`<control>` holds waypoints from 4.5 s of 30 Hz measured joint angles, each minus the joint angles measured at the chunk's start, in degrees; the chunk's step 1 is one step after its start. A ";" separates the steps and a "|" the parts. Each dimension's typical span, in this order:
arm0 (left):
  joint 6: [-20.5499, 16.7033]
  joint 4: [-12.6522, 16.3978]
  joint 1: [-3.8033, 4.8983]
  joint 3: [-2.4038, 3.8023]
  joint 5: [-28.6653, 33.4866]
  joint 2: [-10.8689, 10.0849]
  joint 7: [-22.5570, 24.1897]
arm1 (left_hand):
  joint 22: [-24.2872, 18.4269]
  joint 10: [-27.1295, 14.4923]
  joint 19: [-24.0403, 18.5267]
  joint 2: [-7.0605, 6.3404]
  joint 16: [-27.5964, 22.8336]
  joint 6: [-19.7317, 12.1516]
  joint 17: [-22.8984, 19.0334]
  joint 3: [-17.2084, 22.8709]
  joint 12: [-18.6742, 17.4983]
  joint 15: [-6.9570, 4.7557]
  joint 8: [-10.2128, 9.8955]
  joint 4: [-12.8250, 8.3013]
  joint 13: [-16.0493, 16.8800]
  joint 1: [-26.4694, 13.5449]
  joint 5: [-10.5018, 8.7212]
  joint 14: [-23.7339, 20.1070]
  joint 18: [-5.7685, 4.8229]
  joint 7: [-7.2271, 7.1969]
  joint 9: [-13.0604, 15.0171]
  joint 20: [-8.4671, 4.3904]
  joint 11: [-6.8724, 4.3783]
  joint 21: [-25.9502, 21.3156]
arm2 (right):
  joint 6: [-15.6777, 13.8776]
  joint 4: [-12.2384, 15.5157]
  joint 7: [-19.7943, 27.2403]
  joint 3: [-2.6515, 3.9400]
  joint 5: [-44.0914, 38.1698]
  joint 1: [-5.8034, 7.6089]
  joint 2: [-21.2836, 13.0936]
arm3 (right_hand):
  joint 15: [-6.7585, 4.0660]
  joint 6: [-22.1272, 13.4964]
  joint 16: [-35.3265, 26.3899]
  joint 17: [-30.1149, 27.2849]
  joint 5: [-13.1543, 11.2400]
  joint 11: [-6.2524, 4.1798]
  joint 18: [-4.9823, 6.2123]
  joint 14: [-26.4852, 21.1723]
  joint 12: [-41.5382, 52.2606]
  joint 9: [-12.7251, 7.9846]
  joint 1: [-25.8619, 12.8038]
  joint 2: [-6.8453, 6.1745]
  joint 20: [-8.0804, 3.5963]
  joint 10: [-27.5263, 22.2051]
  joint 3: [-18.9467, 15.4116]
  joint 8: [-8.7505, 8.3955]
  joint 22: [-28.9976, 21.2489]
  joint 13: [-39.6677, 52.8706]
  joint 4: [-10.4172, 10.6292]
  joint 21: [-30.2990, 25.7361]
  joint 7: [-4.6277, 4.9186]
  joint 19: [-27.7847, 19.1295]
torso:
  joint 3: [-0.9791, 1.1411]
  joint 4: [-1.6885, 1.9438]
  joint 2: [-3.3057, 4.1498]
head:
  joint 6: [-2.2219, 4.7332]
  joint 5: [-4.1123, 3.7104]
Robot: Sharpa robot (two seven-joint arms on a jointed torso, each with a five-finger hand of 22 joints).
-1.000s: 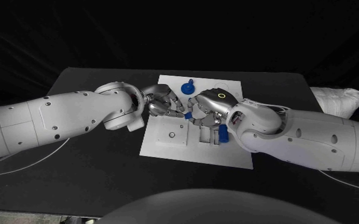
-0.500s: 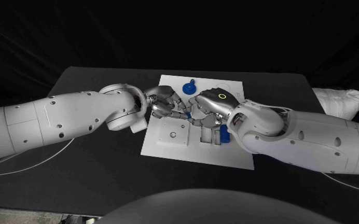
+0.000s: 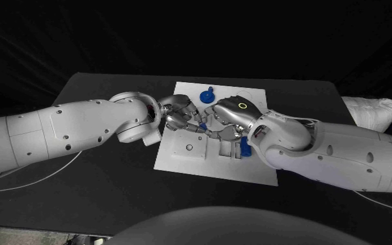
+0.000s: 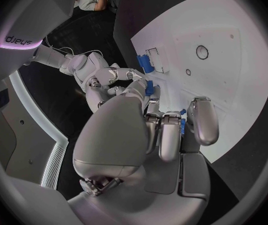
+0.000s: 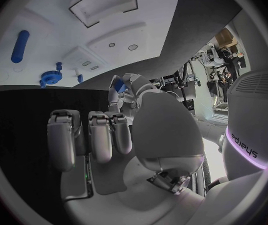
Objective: Assemble the parts on the task board
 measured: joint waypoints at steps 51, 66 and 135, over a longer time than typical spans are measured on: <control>-32.05 1.80 -6.54 -0.03 -2.46 -0.44 7.23 | -0.01 -0.08 2.78 1.08 0.00 -0.56 -0.03 1.46 0.78 -0.68 4.65 -3.32 0.13 4.64 -0.42 -0.06 0.00 -0.55 2.32 -1.34 -0.30 2.58 | -9.58 -1.57 19.24 -0.01 30.14 -0.26 -3.92 | 1.34 -2.52 0.00 -0.02 -5.18 1.52 0.00 0.09 0.00 0.23 1.54 3.73 1.15 0.06 2.33 -7.63 -0.03 0.00 1.01 2.42 1.93 0.10 | 0.04 0.00 0.01 | 0.00 0.03; -40.24 1.37 -9.18 -0.01 0.84 0.31 9.50 | -0.02 -0.08 2.98 0.93 0.00 -0.66 -0.03 1.45 0.77 -0.67 5.09 -3.32 0.15 4.77 -0.78 -0.06 -0.88 -0.65 2.32 -1.14 -0.30 2.58 | -8.87 -2.76 17.59 0.01 33.38 -0.30 -1.81 | 2.27 -3.36 0.00 -0.03 -11.38 2.67 -0.01 -0.01 0.00 -4.03 2.34 2.93 2.18 0.00 2.84 -10.76 -0.04 0.00 0.66 1.33 2.78 -0.09 | -0.07 0.10 -0.03 | 0.00 0.15; -41.13 2.42 -9.53 -0.02 3.25 0.33 11.81 | -0.02 -0.08 3.19 1.01 0.00 -0.76 -0.02 1.46 0.77 -0.67 5.74 -3.15 0.15 4.41 -1.09 -0.06 -0.87 -0.75 2.32 -1.34 -0.30 2.84 | -11.85 -7.45 9.68 0.05 19.97 -2.00 3.63 | 2.26 -0.80 0.00 -0.01 -17.83 2.81 0.00 0.00 0.00 -6.45 2.77 2.80 2.37 0.15 -0.16 -11.46 -0.04 -0.01 0.35 0.34 2.70 0.10 | -0.01 0.00 0.03 | 0.00 0.09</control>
